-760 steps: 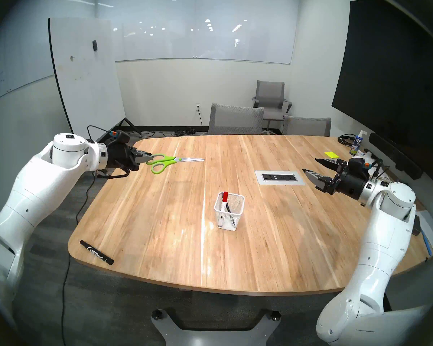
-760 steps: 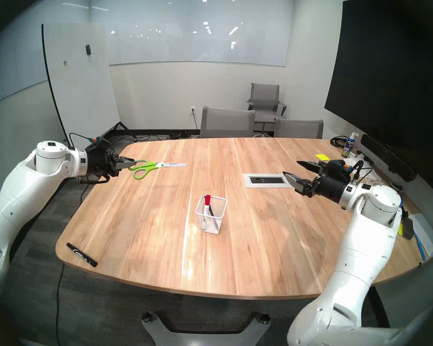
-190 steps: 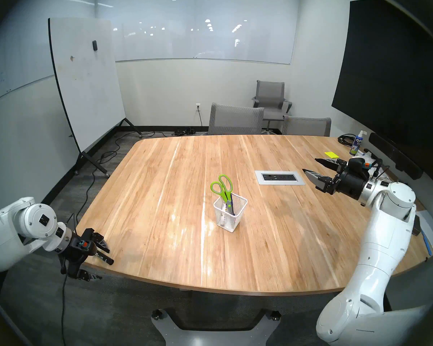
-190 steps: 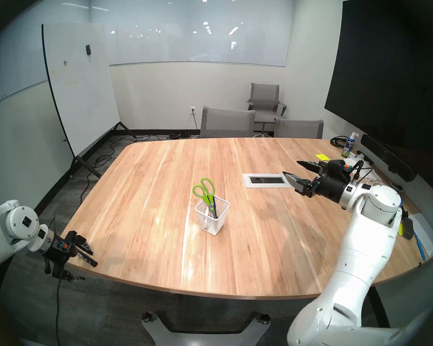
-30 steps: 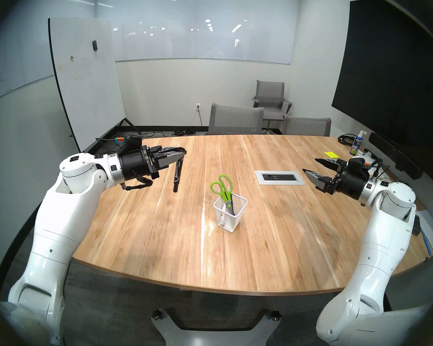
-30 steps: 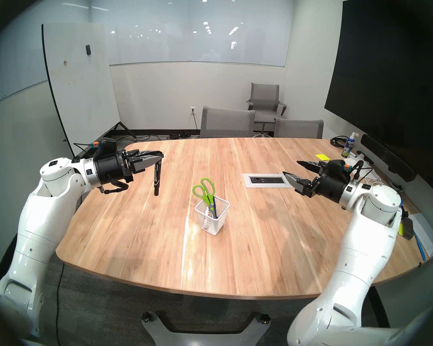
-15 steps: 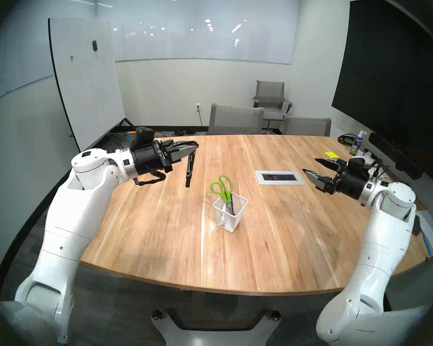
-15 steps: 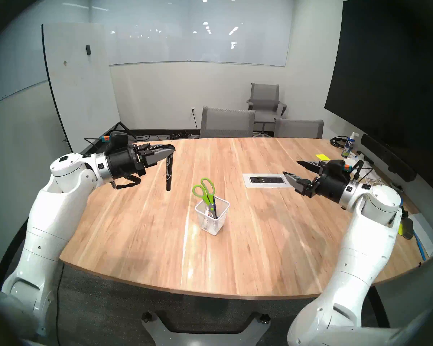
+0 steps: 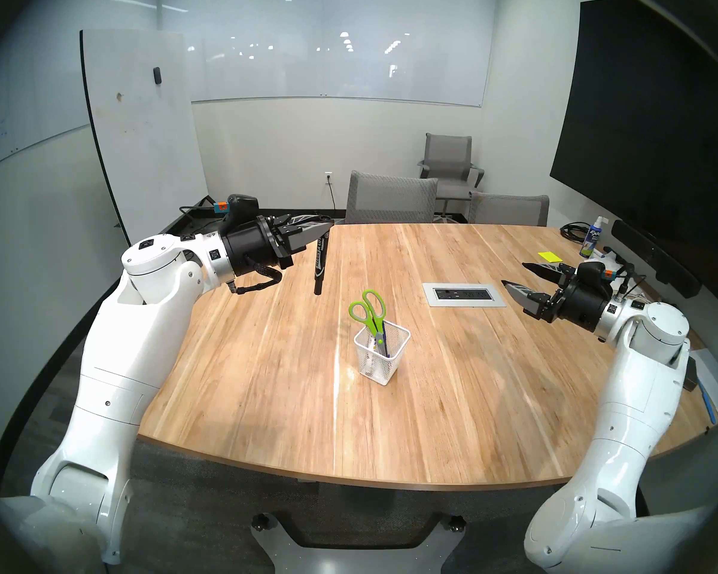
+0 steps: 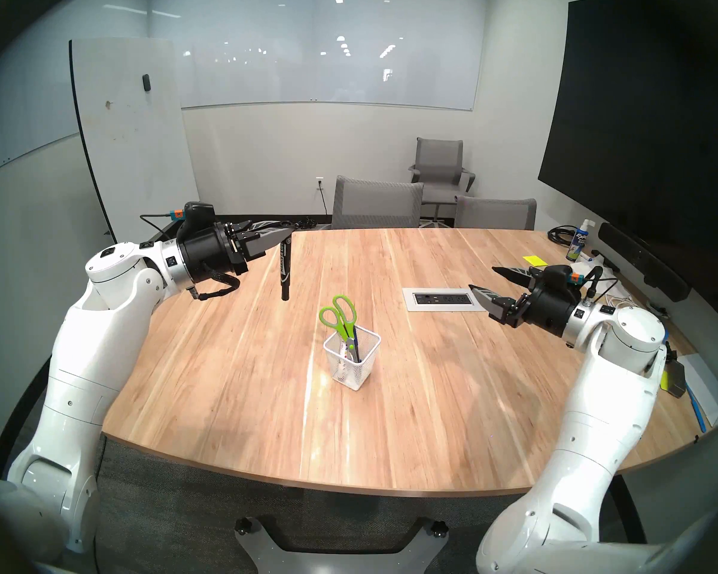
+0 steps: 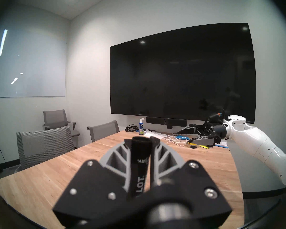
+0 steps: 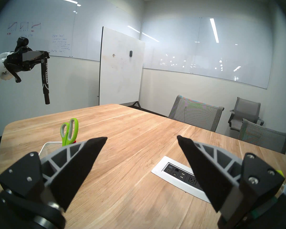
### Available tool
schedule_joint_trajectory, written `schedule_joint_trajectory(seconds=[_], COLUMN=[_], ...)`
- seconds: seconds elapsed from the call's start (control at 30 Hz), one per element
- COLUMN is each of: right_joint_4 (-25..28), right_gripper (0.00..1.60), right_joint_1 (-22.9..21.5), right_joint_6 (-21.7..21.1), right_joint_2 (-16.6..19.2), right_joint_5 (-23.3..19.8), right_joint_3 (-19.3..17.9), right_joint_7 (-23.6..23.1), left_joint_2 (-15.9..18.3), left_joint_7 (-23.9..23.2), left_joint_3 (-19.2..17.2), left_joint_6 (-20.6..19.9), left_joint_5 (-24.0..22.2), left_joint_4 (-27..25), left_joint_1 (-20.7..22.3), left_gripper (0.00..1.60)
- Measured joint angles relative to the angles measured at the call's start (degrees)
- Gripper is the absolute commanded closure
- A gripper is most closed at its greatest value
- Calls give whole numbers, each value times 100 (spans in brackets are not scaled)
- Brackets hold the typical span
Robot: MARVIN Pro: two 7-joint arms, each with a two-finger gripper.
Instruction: Place the pen, the marker, and the scissors into the pen holder
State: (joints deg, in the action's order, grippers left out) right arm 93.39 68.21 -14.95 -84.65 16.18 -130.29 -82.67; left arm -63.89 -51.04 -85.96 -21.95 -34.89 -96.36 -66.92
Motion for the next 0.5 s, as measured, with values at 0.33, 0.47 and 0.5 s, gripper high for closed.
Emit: schedule_joint_trajectory(seconds=[0.33, 0.47, 0.5], right_joint_4=[0, 0, 0], right_gripper=[0, 0, 0], right_joint_1=[0, 0, 0], right_joint_6=[0, 0, 0], right_joint_2=[0, 0, 0], right_joint_5=[0, 0, 0], right_joint_3=[0, 0, 0], right_joint_7=[0, 0, 0], left_joint_2=[-242, -327, -365], left_joint_7=[179, 240, 269], left_joint_3=[208, 298, 325], left_joint_6=[-51, -50, -41], left_joint_5=[-78, -101, -116], left_joint_4=[-225, -285, -310], left_joint_1=[-56, -98, -120], left_gripper=[160, 160, 160])
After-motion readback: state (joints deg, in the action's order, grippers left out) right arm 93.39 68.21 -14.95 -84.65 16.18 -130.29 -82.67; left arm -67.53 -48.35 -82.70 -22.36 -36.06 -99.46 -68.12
